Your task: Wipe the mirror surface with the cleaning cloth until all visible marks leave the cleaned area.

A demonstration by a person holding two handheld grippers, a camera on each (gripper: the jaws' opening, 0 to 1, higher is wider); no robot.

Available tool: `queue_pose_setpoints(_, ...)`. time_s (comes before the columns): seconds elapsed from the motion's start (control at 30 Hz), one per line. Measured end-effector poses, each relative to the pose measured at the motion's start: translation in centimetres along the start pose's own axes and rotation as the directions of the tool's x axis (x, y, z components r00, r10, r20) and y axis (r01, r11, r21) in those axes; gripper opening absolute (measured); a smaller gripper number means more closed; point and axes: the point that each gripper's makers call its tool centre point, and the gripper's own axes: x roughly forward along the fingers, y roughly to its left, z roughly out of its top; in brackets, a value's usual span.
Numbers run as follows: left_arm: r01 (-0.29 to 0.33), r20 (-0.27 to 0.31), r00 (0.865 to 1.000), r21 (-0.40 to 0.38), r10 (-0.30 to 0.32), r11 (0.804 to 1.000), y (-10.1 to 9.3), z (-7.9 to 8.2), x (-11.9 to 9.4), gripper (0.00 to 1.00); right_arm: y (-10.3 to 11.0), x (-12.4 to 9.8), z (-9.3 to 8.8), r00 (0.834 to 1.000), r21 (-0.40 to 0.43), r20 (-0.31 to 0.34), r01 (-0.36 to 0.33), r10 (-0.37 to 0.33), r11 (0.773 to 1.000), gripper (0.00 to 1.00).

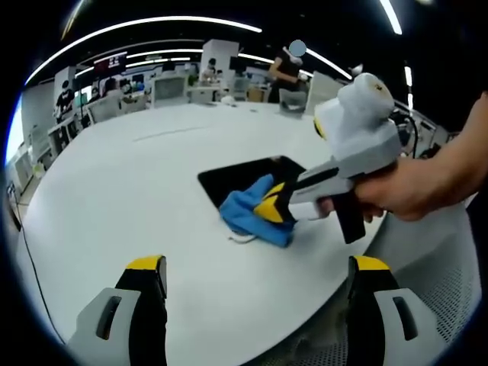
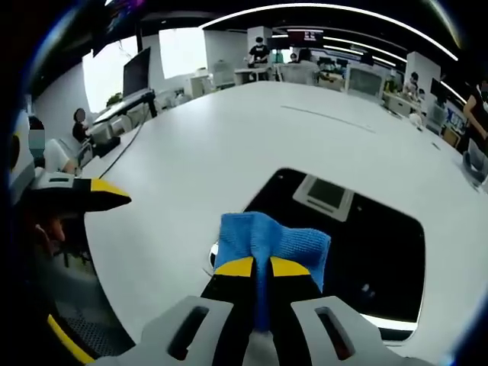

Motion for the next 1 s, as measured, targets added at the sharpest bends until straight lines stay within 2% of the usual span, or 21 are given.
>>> queue_pose_setpoints(0.57,0.002,-0.001,1.0,0.001,-0.002,1.0,0.0,0.0,0.0,1.0,1.1,0.6,0.6,0.999,-0.023,0.01,-0.038,0.038,0.999,0.01)
queue_pose_setpoints(0.77,0.003,-0.001,1.0,0.003,-0.003,1.0,-0.1,0.0,0.0,1.0,1.3,0.8,0.8,0.998,0.012,0.015,-0.063,0.063,0.998,0.01)
queue_pose_setpoints(1.0,0.0,0.003,1.0,0.005,0.0,1.0,0.0,0.1,-0.1,1.0,1.4,0.8,0.8,0.998,0.005,0.013,-0.065,0.065,0.998,0.01)
